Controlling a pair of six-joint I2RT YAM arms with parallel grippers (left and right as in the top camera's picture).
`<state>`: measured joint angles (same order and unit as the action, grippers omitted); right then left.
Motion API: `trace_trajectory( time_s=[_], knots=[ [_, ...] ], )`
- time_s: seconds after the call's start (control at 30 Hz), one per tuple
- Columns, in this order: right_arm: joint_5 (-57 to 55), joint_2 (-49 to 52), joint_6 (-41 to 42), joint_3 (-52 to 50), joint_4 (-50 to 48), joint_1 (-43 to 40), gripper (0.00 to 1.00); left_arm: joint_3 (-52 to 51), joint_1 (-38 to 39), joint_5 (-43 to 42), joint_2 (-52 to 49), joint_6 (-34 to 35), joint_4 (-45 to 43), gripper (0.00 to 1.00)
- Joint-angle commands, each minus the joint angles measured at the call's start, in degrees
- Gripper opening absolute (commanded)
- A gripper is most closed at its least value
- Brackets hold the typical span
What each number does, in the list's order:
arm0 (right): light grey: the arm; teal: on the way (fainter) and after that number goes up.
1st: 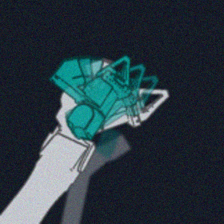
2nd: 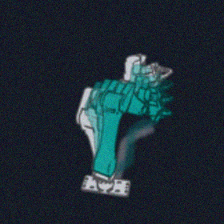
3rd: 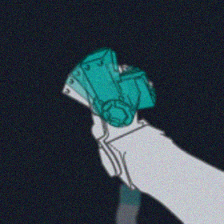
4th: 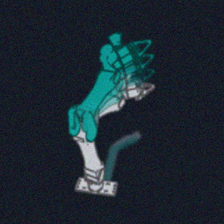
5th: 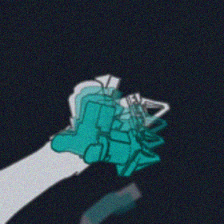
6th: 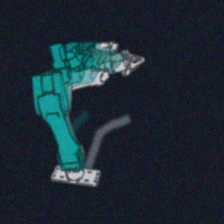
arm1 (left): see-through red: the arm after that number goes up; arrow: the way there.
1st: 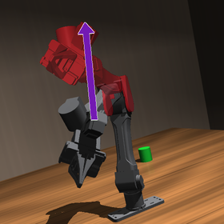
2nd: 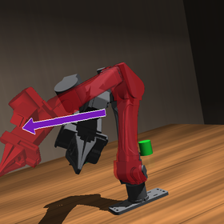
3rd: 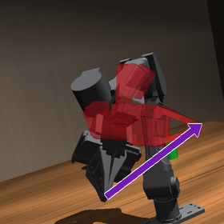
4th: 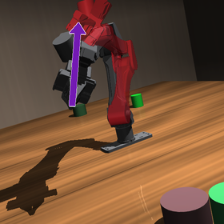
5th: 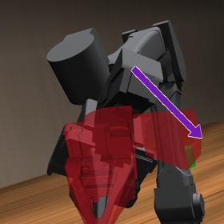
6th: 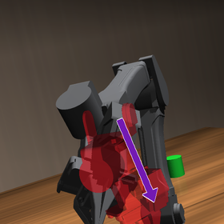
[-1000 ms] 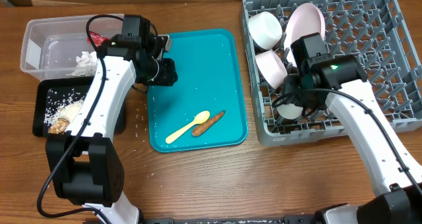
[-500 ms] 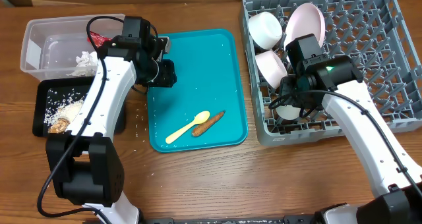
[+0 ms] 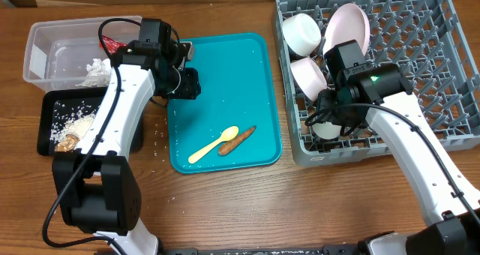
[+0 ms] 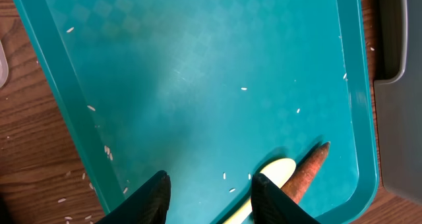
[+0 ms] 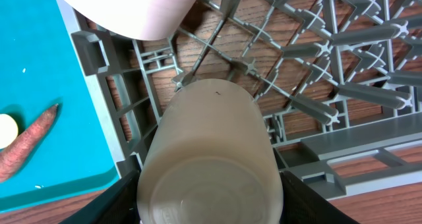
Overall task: Sort waste into correct bins and load items into the dishwasher
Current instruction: 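Lower the white cup upside down into the rack and release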
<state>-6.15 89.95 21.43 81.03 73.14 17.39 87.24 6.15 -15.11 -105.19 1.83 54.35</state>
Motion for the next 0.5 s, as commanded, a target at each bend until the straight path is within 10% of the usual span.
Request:
trace_trajectory(
  time_s=[0.0,0.47],
  knots=[
    [5.49,1.36,1.16,-1.6,0.07,0.98,0.34,-0.79,0.31,0.52,-0.59,1.01,-0.22,0.43],
    [4.96,1.49,2.43,-2.03,0.37,2.16,0.35,-0.79,0.31,0.52,-0.57,1.01,-0.2,0.43]
  ],
)
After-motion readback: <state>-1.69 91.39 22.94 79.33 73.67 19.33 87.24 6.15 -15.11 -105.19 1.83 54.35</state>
